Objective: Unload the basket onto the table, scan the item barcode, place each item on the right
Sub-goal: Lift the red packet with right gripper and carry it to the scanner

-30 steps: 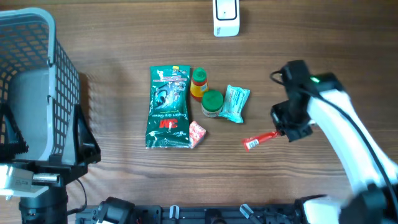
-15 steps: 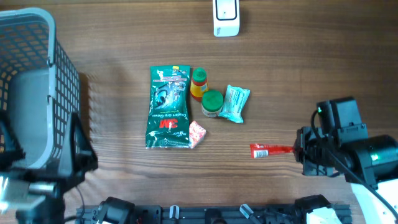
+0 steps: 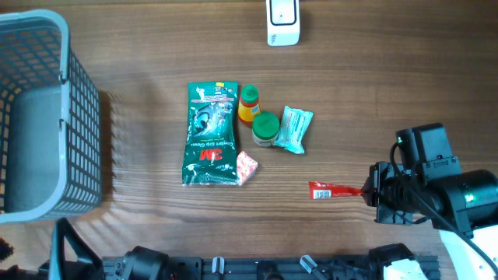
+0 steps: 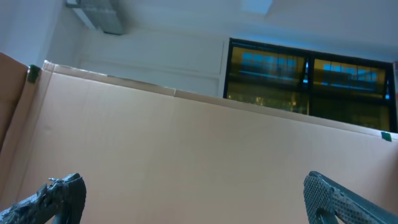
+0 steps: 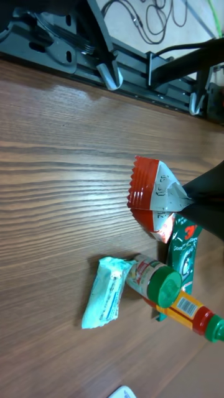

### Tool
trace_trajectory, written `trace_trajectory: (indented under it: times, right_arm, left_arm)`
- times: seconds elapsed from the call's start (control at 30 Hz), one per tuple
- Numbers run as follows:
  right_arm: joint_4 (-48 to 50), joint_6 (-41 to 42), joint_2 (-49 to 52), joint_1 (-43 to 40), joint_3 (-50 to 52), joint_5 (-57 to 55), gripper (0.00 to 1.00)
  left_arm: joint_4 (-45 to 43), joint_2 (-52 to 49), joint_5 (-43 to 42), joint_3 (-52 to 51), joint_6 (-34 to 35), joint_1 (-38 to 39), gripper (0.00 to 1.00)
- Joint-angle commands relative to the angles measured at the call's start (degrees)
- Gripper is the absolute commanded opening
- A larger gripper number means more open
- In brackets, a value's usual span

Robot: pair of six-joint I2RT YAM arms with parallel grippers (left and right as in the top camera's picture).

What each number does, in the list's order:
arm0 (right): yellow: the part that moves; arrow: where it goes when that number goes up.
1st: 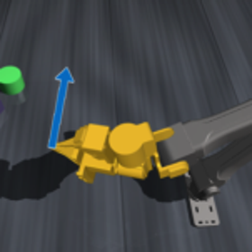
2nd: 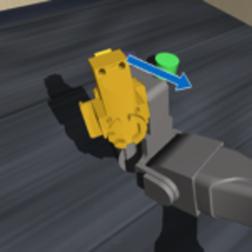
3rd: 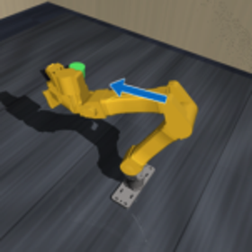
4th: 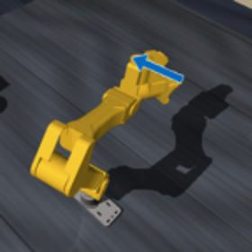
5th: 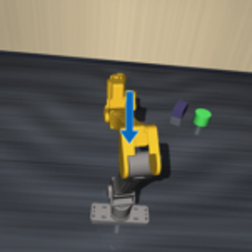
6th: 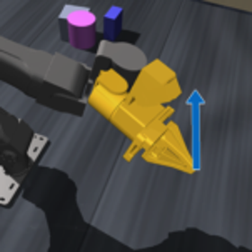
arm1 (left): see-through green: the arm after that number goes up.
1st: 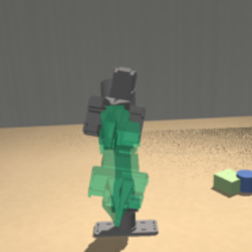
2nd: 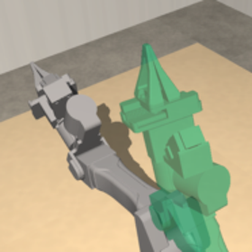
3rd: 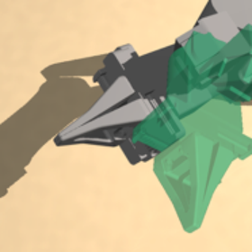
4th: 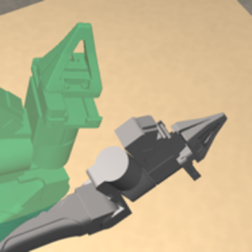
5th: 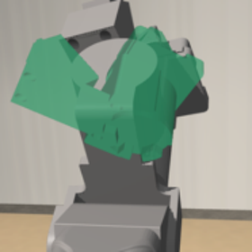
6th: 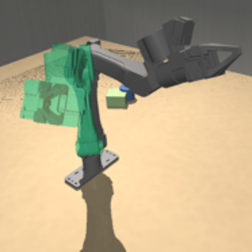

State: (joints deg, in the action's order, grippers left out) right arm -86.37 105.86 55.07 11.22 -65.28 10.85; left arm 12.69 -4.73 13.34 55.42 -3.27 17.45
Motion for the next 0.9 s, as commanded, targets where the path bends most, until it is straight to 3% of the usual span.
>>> trace_trajectory:
  times: [0.0,0.47,0.67,0.77,0.87]
  right_arm:
    - [-0.3,0.6,0.1,0.2,-0.5,1.4,0.04]
    - [0.2,-0.9,0.1,0.2,-0.5,-1.0,0.04]
    - [0.2,-0.9,0.1,0.2,-0.5,-2.1,0.04]
    - [0.2,-1.3,0.1,0.2,-0.5,-2.7,0.04]
    - [0.8,-2.9,0.1,0.2,-0.5,-4.6,0.05]
  left_arm:
    - [-2.3,4.5,-1.1,-4.3,0.6,-2.0,1.00]
    - [-4.6,4.5,-2.0,-6.0,1.0,-15.4,1.00]
    - [-8.7,4.5,-2.0,-6.1,1.0,-17.4,1.00]
    - [-6.6,4.5,-2.0,-6.1,1.0,-17.3,1.00]
    - [-4.9,4.4,-8.9,-8.0,1.0,-17.2,1.00]
